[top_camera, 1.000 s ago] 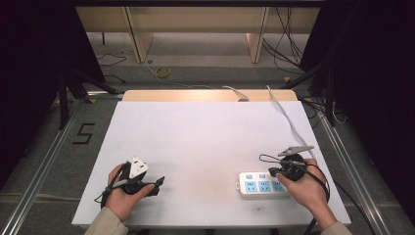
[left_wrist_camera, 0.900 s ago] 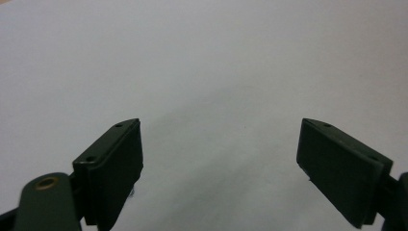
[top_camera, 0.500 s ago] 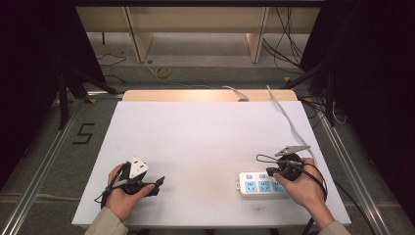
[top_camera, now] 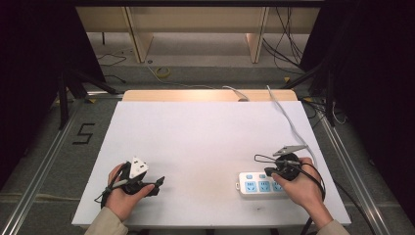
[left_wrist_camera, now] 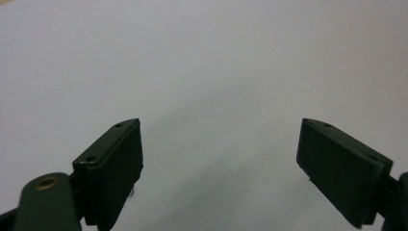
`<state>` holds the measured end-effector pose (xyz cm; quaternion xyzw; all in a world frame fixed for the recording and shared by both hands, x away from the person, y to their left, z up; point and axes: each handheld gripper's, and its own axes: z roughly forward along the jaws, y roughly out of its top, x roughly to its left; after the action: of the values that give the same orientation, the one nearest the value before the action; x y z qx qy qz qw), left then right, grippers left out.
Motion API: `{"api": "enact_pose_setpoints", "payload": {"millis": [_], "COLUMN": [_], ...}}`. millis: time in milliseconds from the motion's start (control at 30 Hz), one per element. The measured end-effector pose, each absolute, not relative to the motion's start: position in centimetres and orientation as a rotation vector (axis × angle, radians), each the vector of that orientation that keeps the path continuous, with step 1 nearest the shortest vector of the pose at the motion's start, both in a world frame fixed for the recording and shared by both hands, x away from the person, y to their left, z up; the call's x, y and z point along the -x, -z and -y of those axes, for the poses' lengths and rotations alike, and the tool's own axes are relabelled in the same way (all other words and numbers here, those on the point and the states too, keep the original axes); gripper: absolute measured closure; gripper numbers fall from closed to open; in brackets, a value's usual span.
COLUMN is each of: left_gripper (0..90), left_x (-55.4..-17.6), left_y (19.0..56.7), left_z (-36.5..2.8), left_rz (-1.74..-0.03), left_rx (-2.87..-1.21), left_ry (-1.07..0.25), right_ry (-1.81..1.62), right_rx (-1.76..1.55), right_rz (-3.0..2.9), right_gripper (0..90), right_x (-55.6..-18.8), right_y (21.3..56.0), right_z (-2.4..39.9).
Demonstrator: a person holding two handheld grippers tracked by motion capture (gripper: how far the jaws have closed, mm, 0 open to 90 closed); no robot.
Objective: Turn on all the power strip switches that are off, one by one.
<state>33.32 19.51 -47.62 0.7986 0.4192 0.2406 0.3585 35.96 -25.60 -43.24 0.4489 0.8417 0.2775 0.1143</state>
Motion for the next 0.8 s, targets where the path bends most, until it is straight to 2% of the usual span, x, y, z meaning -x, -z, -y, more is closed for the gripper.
{"api": "enact_pose_setpoints", "payload": {"millis": [800], "left_gripper": [16.0], "left_x": [-33.32], "left_y": [47.62], "left_z": [-19.48], "left_rz": [-1.081], "left_rx": [-2.059], "left_ry": [-0.62], "right_ry": [-0.814], "right_rx": [-1.296], "right_rz": [-2.484], "right_gripper": [90.0], "right_x": [-36.07], "right_y": [43.12], "right_z": [24.77]}}
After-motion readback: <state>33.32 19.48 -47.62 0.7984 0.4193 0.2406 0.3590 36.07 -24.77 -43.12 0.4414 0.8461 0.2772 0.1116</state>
